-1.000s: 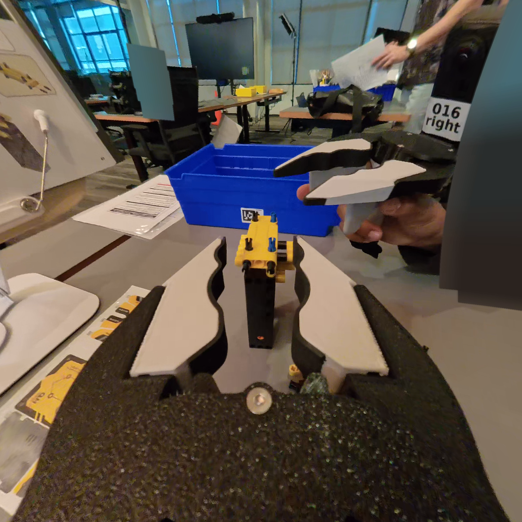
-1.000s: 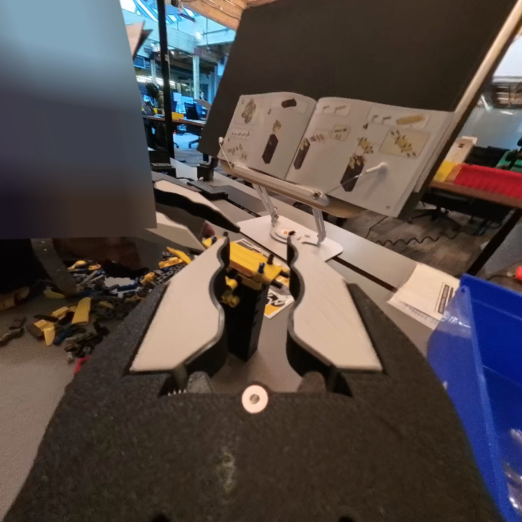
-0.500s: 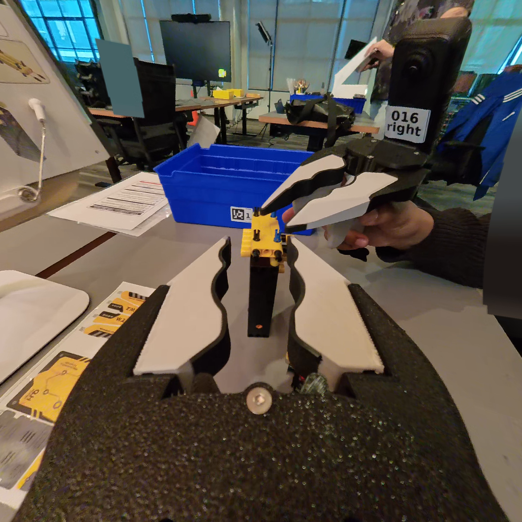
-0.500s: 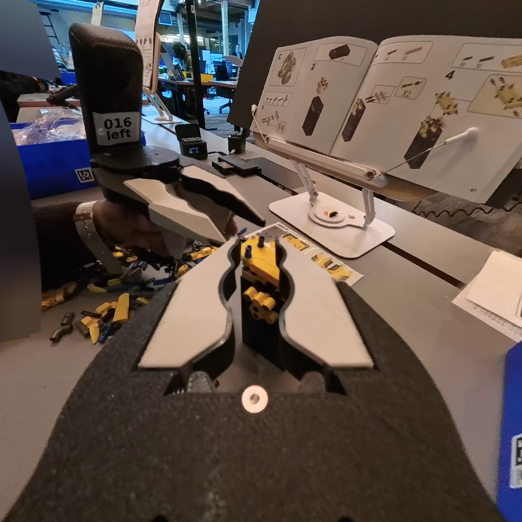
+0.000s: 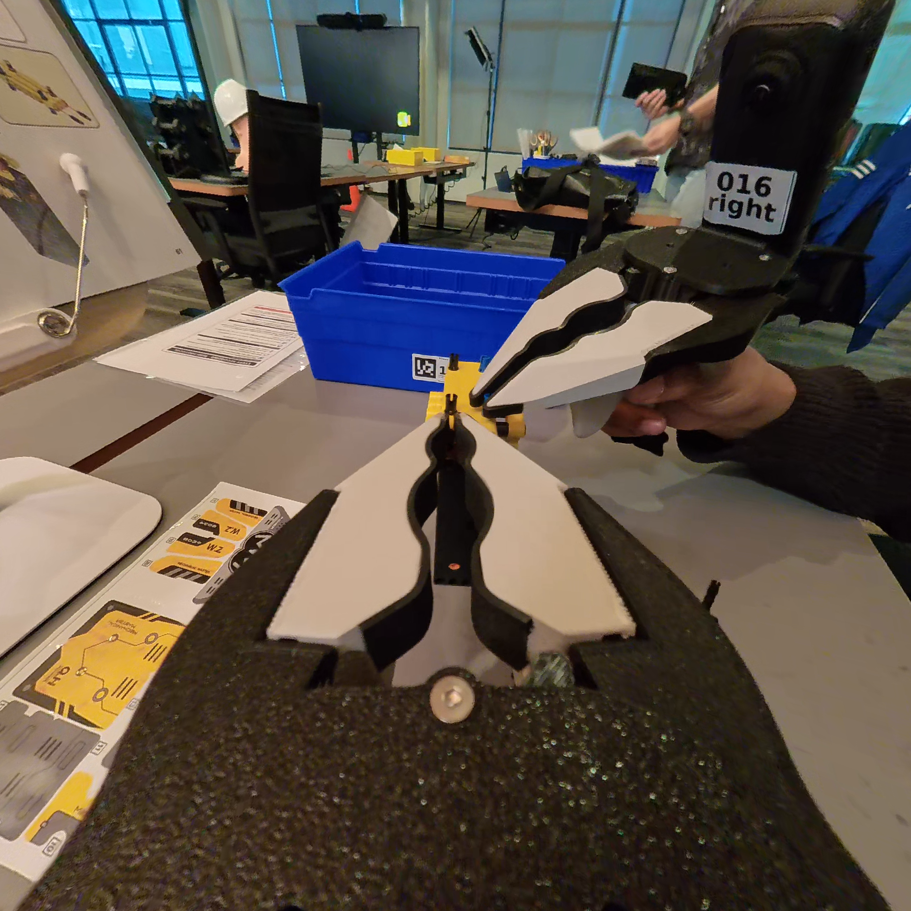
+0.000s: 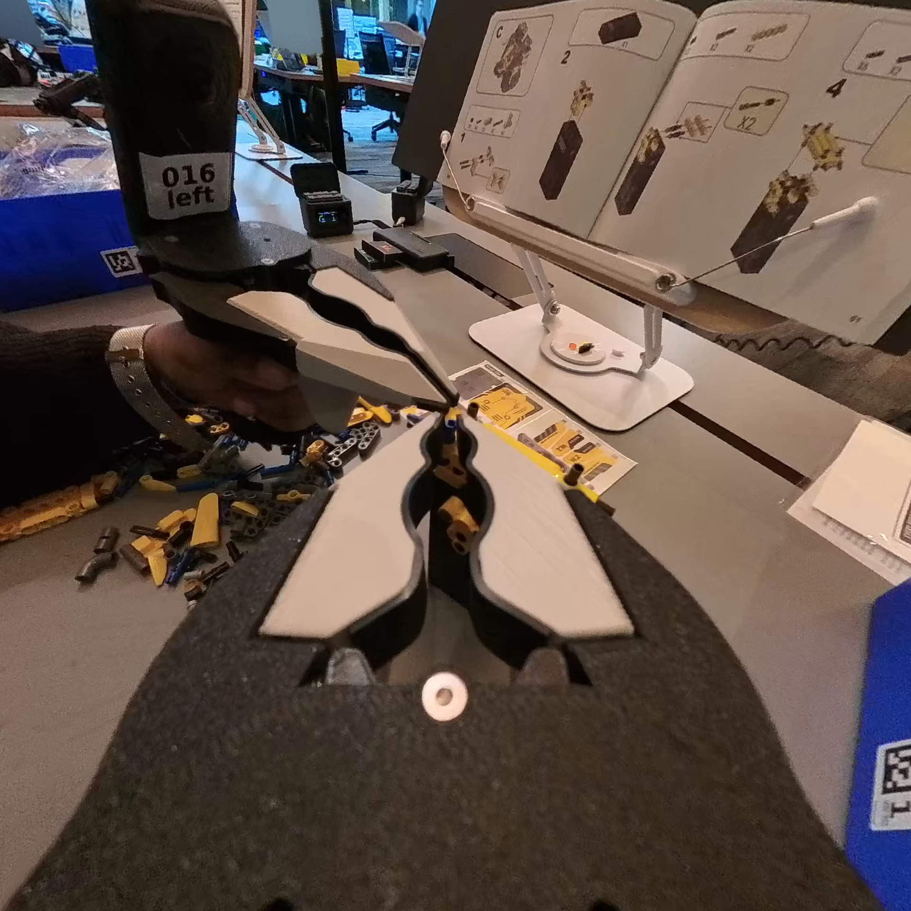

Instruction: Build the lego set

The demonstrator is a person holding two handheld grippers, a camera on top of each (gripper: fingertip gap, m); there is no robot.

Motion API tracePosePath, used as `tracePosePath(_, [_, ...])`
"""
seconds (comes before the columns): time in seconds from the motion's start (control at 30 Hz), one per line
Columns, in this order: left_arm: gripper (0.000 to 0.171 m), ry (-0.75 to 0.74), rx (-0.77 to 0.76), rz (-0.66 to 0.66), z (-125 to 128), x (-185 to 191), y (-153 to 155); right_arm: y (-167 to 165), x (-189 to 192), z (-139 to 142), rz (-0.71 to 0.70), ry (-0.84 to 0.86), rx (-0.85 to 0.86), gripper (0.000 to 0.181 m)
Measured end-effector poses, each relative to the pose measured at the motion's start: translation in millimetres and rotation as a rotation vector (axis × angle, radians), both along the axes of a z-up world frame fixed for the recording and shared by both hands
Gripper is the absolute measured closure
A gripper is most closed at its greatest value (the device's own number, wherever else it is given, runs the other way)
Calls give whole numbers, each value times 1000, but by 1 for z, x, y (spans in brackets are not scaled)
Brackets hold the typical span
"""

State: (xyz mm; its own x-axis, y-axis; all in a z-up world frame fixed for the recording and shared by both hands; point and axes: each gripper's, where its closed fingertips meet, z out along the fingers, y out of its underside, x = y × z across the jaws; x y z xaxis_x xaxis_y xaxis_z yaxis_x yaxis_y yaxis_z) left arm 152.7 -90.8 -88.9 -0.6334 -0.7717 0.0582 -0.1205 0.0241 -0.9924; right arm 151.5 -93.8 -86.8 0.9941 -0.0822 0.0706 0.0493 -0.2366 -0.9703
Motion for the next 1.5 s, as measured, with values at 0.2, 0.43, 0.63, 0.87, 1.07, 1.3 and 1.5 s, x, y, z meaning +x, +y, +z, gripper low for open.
tracePosePath(0.2, [171, -4, 11, 18, -1, 2, -4, 1, 0, -2, -2, -3, -45, 176])
tracePosePath(0.43, [171, -5, 31, 48, -3, 5, -7, 1, 2, -3, -12, -58, -54, 177])
tracePosePath(0.63, [171, -70, 120, 99, -7, 6, -8, 0, 3, -8, -18, -121, -37, 177])
tracePosePath(0.87, [171, -48, 21, 97, -2, 8, 0, -2, 5, -3, 22, -38, 55, 176])
tracePosePath(1.07, [168, -70, -45, 100, 12, 4, 9, -41, 16, 56, 42, 63, 353, 150])
tracePosePath(1.3, [161, -66, -4, 102, 9, 4, -2, -52, 49, 33, -87, 137, 298, 150])
tracePosePath(1.5, [157, -75, -27, 116, 16, 2, 0, -45, 48, 21, -107, 129, 253, 150])
